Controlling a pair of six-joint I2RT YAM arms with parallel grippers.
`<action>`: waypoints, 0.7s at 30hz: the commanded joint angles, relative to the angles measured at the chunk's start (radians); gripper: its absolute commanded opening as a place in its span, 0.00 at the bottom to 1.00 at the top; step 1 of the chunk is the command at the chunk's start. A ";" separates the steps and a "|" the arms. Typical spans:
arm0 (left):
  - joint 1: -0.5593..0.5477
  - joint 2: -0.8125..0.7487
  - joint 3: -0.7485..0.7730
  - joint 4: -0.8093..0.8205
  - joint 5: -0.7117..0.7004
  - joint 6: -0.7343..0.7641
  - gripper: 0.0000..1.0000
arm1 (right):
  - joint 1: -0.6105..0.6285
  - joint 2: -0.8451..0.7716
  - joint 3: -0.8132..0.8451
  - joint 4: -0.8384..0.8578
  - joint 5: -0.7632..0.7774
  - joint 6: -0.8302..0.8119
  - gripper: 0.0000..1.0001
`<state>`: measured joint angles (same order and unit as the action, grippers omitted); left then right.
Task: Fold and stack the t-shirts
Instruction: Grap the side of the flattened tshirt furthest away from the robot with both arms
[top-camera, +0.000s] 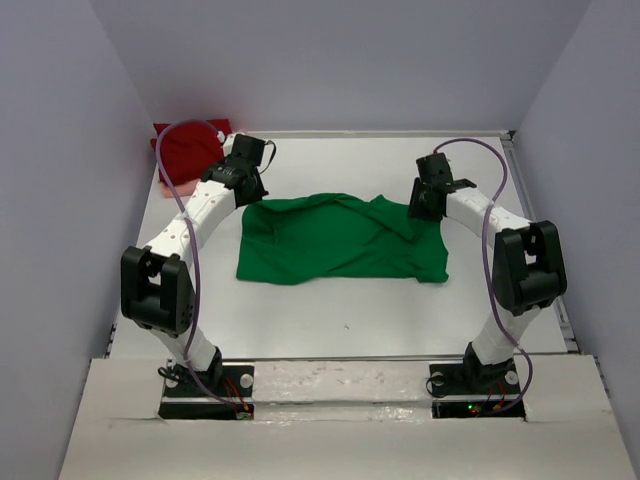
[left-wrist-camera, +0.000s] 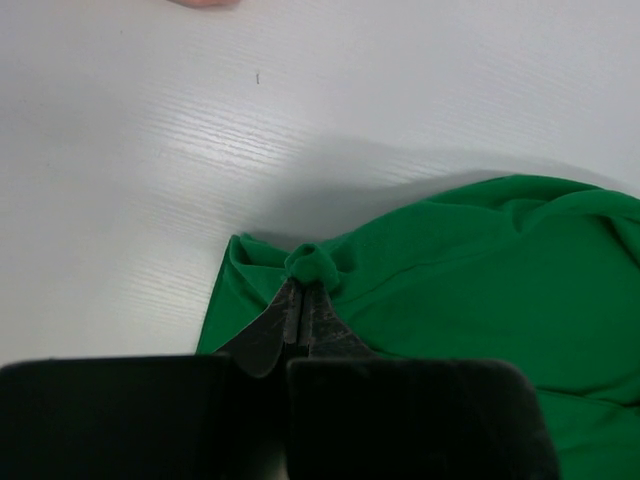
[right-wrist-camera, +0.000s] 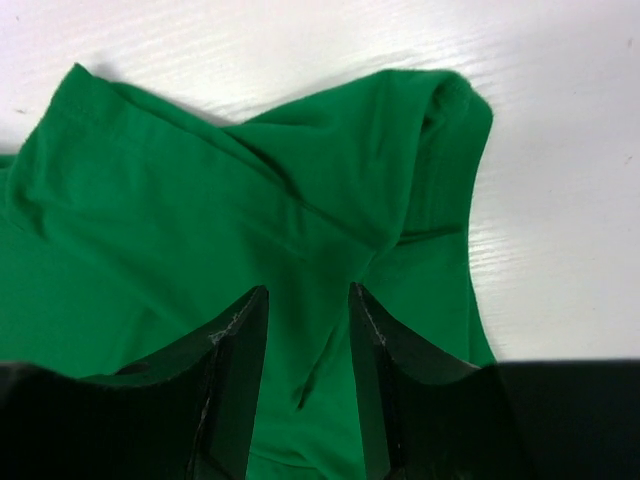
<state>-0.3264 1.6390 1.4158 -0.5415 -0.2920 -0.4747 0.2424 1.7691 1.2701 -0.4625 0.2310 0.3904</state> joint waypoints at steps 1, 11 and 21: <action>-0.007 -0.047 -0.009 0.012 -0.018 0.008 0.00 | -0.018 -0.008 -0.020 0.073 -0.056 0.028 0.43; -0.007 -0.039 -0.037 0.028 -0.006 0.010 0.00 | -0.028 -0.005 -0.029 0.070 -0.042 0.030 0.43; -0.007 -0.033 -0.040 0.032 -0.009 0.013 0.00 | -0.046 0.021 -0.043 0.070 -0.038 0.033 0.42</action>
<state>-0.3275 1.6386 1.3823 -0.5262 -0.2890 -0.4740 0.2111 1.7828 1.2396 -0.4332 0.1875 0.4126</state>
